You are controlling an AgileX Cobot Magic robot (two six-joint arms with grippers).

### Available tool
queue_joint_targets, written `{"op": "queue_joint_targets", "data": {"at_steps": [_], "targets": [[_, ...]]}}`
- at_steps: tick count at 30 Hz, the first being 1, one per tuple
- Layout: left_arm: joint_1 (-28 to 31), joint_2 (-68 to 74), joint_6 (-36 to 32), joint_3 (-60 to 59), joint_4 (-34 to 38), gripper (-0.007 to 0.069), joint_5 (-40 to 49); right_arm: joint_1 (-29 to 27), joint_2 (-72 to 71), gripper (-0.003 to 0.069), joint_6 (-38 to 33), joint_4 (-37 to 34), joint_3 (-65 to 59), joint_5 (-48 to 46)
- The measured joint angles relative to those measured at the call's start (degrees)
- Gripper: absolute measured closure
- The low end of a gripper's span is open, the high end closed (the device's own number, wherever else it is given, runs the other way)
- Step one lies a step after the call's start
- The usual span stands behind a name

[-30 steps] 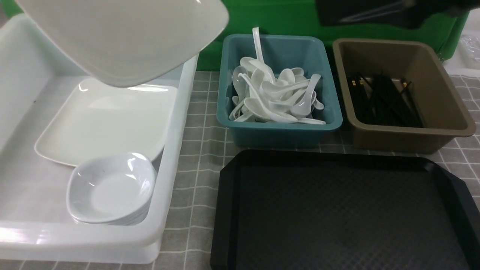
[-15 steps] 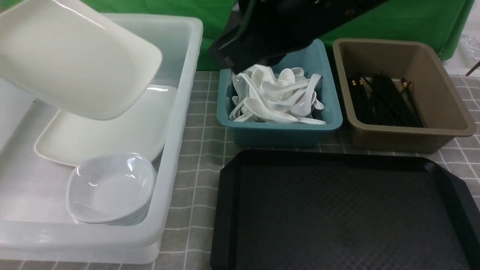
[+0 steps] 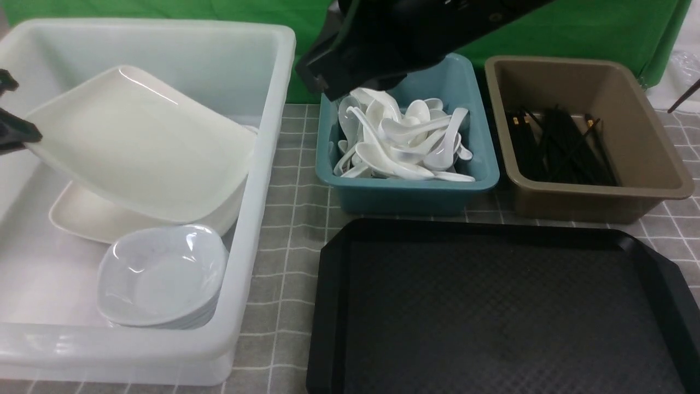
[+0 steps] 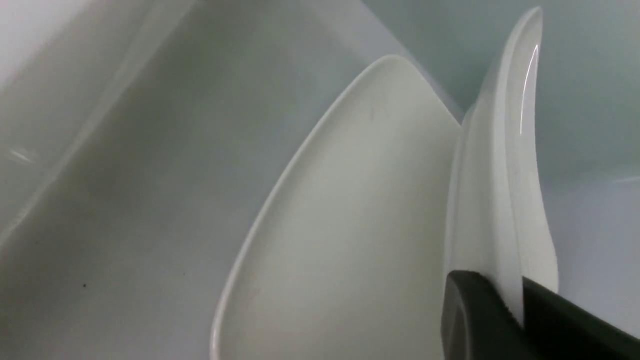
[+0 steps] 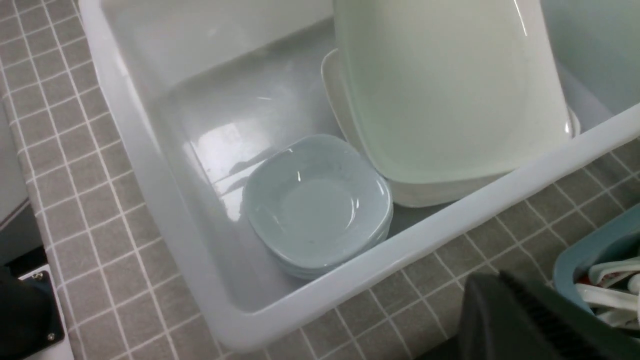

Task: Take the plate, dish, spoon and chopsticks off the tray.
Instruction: Use the left arm to put the plate into the large storage box on the left

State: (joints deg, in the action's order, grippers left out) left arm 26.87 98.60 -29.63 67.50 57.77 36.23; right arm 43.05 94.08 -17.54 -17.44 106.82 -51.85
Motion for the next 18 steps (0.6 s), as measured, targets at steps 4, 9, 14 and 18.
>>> {"op": "queue_joint_targets", "data": {"at_steps": [4, 9, 14, 18], "targets": [[-0.3, 0.7, 0.5, 0.0, 0.0, 0.0591, -0.3, 0.0, 0.0, 0.0613, 0.1, 0.0, 0.1, 0.1], [-0.4, 0.7, 1.6, 0.0, -3.3, 0.0581, -0.1, 0.0, 0.0, 0.0609, 0.2, 0.0, 0.2, 0.1], [-0.5, 0.7, 4.8, 0.0, -11.9, 0.0488, 0.1, 0.0, 0.0, 0.0606, 0.4, -0.2, 0.2, 0.2], [-0.5, 1.0, 5.4, 0.0, -13.4, 0.038, 0.8, 0.0, 0.0, 0.0603, 1.6, -0.2, 0.2, 0.4]]}}
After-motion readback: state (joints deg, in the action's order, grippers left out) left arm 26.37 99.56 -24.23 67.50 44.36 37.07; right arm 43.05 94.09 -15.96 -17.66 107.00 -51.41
